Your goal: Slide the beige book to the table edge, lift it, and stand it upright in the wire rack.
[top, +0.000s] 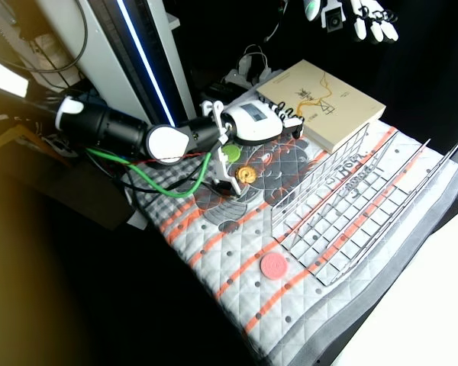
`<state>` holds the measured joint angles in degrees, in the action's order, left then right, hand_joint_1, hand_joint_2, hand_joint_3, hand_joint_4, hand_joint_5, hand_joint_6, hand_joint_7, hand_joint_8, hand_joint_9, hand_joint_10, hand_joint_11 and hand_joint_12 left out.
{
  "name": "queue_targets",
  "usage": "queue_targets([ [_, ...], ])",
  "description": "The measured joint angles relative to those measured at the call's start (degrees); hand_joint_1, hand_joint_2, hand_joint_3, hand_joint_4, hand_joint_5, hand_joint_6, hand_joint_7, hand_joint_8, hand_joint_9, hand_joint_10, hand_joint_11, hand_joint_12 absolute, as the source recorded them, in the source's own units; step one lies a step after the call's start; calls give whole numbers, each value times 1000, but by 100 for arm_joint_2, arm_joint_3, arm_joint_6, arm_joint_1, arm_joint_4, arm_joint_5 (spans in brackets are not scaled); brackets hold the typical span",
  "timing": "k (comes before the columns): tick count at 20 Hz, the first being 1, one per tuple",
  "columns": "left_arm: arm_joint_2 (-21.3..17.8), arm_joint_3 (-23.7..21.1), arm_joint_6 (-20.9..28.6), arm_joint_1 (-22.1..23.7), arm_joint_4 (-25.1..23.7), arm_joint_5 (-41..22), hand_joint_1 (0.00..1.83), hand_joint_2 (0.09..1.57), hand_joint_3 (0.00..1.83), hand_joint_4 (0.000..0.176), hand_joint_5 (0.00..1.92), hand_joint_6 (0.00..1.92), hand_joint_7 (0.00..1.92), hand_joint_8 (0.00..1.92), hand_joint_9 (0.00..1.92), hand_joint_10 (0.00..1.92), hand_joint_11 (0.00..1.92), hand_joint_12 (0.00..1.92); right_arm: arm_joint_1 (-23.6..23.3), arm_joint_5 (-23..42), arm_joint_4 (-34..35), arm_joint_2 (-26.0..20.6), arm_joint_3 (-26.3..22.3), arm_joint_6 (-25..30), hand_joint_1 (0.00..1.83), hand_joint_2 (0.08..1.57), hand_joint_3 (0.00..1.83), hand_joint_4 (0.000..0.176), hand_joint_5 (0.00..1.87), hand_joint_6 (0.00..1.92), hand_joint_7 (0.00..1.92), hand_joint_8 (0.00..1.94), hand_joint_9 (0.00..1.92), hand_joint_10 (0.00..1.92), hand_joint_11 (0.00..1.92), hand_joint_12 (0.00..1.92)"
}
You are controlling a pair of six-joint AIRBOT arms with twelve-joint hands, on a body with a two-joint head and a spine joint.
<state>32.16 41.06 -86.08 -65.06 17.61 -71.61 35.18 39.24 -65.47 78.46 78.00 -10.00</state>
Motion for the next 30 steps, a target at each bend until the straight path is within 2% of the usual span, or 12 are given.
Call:
queue_targets([
  [1, 24, 0, 2, 0, 24, -9, 0, 1251, 9, 143, 263, 12, 156, 13, 25, 9, 0, 0, -2, 0, 13, 33, 24, 7, 6, 1369, 1, 0, 334, 8, 384, 8, 408, 9, 140, 947],
  [2, 26, 0, 4, 0, 0, 7, 0, 1251, 9, 147, 256, 8, 146, 8, 16, 5, 0, 0, -4, 17, 15, 63, 44, 315, 0, 1362, 0, 2, 331, 5, 377, 4, 405, 7, 128, 940],
  [7, 26, 0, 42, 0, 0, -2, 0, 1251, 7, 146, 255, 6, 146, 5, 11, 2, 0, 0, -79, 35, 9, 136, 142, 326, 0, 1360, 0, 7, 332, 3, 388, 6, 411, 7, 122, 927],
  [10, 26, 0, 46, 0, 7, -4, 0, 1248, 4, 152, 244, 1, 134, 0, 0, 0, 0, 0, -76, 31, -28, 190, 170, 328, 18, 1370, 1, 0, 354, 7, 413, 10, 428, 10, 133, 933],
  [17, 48, 0, 70, -13, 2, -33, 0, 1257, 6, 145, 252, 2, 129, 1, 0, 0, 0, 0, -79, -66, -85, 192, 278, 334, 0, 1362, 0, 0, 367, 5, 410, 3, 415, 1, 91, 926],
  [19, 48, 0, 92, -35, 9, -39, 0, 1262, 8, 136, 269, 9, 122, 0, 0, 0, 0, 0, -149, -142, -142, 192, 350, 337, 0, 1361, 0, 2, 346, 0, 397, 2, 406, 5, 81, 915],
  [21, 48, 0, 111, -35, 0, -63, 0, 1254, 3, 143, 256, 2, 115, 0, 0, 0, 0, 0, -232, -203, -114, 199, 431, 334, 1, 1361, 0, 7, 328, 0, 373, 1, 386, 1, 79, 852],
  [24, 55, 35, 131, -35, 20, -96, 0, 1257, 4, 144, 259, 3, 131, 7, 0, 0, 0, 0, -289, -319, -83, 308, 490, 337, 26, 1363, 3, 0, 348, 0, 402, 0, 423, 3, 127, 803],
  [25, 55, 35, 133, -35, 22, -105, 0, 1254, 2, 150, 254, 1, 124, 3, 0, 0, 0, 0, -293, -328, -85, 369, 507, 337, 30, 1366, 3, 12, 336, 0, 388, 0, 413, 0, 112, 794],
  [26, 55, 35, 133, -35, 9, -105, 0, 1258, 4, 147, 257, 2, 121, 2, 0, 0, 0, 0, -321, -339, -125, 448, 531, 337, 5, 1358, 0, 22, 335, 1, 386, 0, 423, 4, 126, 795],
  [28, 55, 35, 142, -35, 0, -116, 0, 1262, 6, 128, 284, 13, 142, 10, 2, 1, 0, 0, -361, -323, -87, 507, 560, 337, 0, 1364, 0, 0, 350, 0, 408, 1, 448, 4, 164, 756],
  [30, 63, 42, 164, -35, 11, -127, 0, 1262, 4, 119, 304, 16, 140, 6, 13, 5, 15, 7, -361, -352, -68, 566, 605, 339, 0, 1361, 2, 6, 352, 4, 407, 4, 446, 6, 181, 698],
])
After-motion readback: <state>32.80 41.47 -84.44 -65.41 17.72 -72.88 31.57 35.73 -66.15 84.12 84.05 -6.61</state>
